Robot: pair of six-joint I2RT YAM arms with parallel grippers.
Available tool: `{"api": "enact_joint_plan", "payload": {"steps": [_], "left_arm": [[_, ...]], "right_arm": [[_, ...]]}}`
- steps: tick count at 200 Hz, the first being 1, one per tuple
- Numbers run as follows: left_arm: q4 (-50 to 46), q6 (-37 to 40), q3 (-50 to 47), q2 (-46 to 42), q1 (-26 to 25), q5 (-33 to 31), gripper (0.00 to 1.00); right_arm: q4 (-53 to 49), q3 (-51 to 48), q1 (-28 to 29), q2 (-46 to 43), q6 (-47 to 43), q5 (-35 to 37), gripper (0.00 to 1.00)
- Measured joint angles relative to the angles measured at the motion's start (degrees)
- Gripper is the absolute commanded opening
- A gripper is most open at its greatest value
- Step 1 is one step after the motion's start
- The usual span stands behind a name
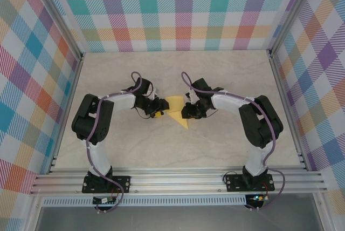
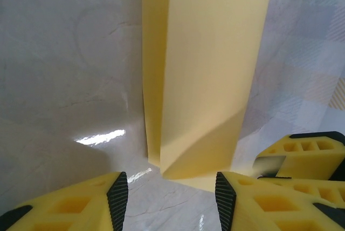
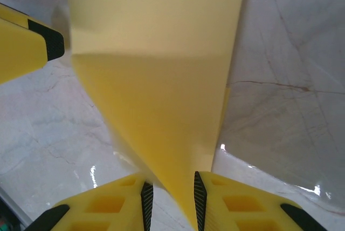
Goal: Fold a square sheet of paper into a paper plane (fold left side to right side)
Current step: Third fold the triangle at the center of the table.
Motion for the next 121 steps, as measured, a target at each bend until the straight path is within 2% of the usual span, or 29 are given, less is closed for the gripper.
{"api": "enact_joint_plan", "payload": {"steps": [32,90,121], "left_arm": [[0.1,-0.5,1.5,0.4,-1.6,0.1,0.48],[0.9,-1.1,3.7,2.7,-3.3,0.0,0.35],[0.7,-1.3,4.6,2.7,-3.4,-0.2,0.29]], "right_arm": [[-0.1,0.0,-0.3,0.0,0.0,0.7,0.28],[-0.1,0.0,-0.3,0.0,0.0,1.5,0.3],[-0.1,-0.1,-0.3,-0.1,-0.2,3.6,0.38]]}}
